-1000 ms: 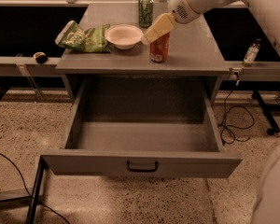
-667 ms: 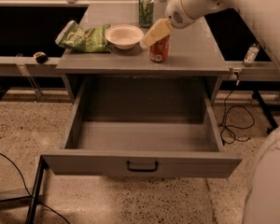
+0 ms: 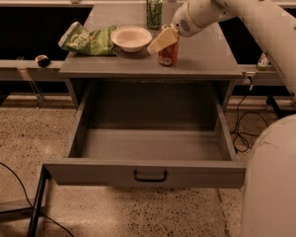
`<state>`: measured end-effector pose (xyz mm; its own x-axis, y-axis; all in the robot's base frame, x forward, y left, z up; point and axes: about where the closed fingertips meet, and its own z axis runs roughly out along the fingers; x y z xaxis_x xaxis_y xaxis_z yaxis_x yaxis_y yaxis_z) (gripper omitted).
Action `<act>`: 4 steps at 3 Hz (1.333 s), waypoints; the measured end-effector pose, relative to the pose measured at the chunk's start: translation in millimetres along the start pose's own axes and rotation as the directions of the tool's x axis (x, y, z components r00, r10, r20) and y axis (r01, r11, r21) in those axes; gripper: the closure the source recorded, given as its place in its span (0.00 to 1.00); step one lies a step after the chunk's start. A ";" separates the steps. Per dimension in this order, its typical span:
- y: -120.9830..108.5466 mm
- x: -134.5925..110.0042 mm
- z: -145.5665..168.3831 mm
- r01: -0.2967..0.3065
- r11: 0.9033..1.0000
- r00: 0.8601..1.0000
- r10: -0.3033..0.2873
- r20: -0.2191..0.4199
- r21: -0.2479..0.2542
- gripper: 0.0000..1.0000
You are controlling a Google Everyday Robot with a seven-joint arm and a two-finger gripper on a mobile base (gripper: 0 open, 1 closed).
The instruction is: Place coke can into top drawer
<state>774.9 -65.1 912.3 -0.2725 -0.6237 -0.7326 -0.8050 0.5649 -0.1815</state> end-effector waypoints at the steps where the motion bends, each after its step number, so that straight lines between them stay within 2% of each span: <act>1: 0.2 -0.1 5.2 -0.005 0.997 0.996 0.011 0.083 -0.073 0.43; 2: 27.0 -43.6 -18.2 0.154 0.970 0.957 -0.099 0.272 -0.189 0.72; 3: 66.6 -67.9 -75.7 0.333 0.918 0.881 -0.222 0.418 -0.214 0.97; 4: 115.9 -75.1 -132.1 0.457 0.877 0.837 -0.366 0.406 -0.151 1.00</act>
Offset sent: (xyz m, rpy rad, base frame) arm -0.0349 0.0447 0.0759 0.2719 -0.1651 0.4889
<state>632.5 -24.2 1033.0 0.2807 -0.5096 -0.8133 -0.9098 0.1285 -0.3945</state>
